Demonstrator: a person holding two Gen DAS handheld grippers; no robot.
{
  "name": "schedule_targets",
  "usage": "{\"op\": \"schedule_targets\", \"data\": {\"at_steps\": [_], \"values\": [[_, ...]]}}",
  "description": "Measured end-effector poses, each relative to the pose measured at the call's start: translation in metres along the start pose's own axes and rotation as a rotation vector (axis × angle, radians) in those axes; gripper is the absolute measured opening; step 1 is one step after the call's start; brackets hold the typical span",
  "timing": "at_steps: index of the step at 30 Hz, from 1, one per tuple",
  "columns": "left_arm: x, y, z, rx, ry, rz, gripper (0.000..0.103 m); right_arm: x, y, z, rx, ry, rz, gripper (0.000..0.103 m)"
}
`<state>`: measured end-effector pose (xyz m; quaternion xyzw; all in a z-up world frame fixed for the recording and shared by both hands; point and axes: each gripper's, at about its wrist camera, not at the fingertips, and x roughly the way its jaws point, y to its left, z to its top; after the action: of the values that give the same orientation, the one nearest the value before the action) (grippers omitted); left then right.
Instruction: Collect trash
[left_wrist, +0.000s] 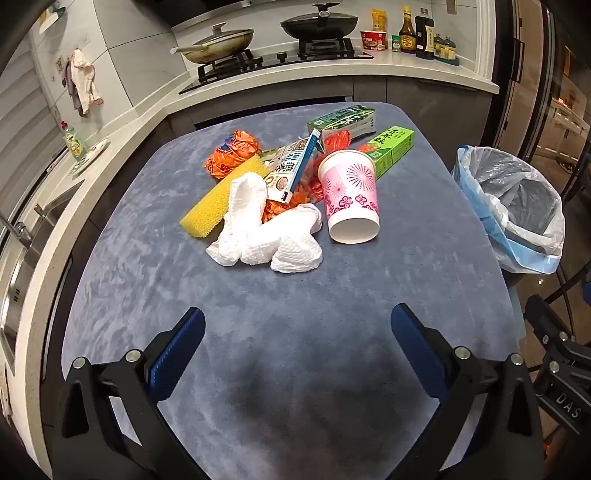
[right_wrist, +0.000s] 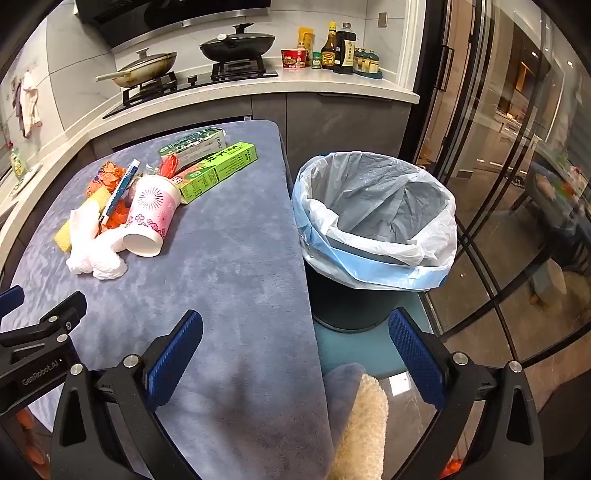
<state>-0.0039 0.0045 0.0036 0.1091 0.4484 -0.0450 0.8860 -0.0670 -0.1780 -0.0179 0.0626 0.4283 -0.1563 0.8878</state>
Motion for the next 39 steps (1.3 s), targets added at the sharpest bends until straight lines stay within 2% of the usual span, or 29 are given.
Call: {"op": "schedule_targets", "data": {"at_steps": [39], "values": [[0.0029, 0.0037, -0.0007, -0.008, 0.005, 0.010, 0.096, 0.0024, 0.0050, 0.0017, -0.008, 0.006, 0.007, 0.097]]}}
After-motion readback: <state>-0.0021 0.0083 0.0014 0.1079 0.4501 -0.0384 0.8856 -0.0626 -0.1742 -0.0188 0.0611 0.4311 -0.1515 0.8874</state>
